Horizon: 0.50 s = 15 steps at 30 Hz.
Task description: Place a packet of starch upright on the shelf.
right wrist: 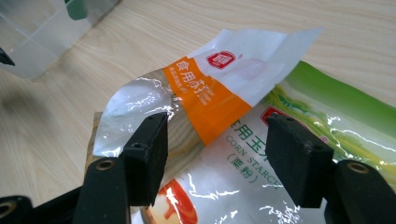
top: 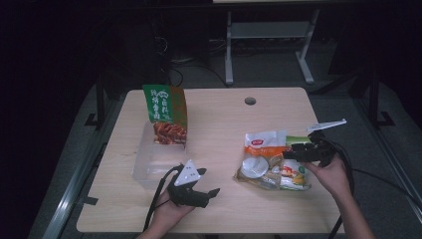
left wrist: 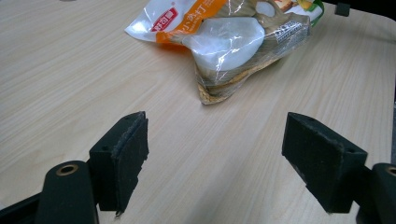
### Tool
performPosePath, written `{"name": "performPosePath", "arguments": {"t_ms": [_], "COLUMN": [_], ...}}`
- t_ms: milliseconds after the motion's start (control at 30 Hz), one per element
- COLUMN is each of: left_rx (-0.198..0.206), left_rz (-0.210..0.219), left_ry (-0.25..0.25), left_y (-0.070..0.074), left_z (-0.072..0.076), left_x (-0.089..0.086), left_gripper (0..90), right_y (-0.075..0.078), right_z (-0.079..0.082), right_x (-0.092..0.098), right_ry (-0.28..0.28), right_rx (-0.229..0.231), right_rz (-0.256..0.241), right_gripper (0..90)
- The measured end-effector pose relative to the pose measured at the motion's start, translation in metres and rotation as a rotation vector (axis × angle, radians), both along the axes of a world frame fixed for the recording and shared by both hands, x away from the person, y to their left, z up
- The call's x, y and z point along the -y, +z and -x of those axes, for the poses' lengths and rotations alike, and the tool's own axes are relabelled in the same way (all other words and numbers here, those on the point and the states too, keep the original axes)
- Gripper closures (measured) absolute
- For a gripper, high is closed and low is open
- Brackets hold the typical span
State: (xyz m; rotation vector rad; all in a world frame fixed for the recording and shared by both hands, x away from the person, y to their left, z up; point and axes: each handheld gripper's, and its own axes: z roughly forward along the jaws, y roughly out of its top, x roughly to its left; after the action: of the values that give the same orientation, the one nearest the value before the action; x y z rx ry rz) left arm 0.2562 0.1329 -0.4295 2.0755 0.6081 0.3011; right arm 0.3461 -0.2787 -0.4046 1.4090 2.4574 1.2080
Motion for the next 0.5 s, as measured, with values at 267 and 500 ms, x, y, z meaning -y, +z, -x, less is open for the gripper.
{"name": "performPosePath", "arguments": {"t_ms": [267, 500], "left_rx": [-0.002, 0.001], "left_rz": [0.008, -0.004], "left_ry": [0.003, -0.006], "left_y": [0.000, -0.001], "left_z": [0.000, 0.000], "left_x": [0.000, 0.001], "left_gripper": [22.4, 22.4], "right_y": [-0.012, -0.019], "right_z": [0.000, -0.003], "right_x": [0.005, 0.002], "right_ry": [-0.020, -0.013], "right_rx": [-0.027, -0.054], "right_rz": [0.002, 0.000], "right_gripper": [37.5, 39.2]}}
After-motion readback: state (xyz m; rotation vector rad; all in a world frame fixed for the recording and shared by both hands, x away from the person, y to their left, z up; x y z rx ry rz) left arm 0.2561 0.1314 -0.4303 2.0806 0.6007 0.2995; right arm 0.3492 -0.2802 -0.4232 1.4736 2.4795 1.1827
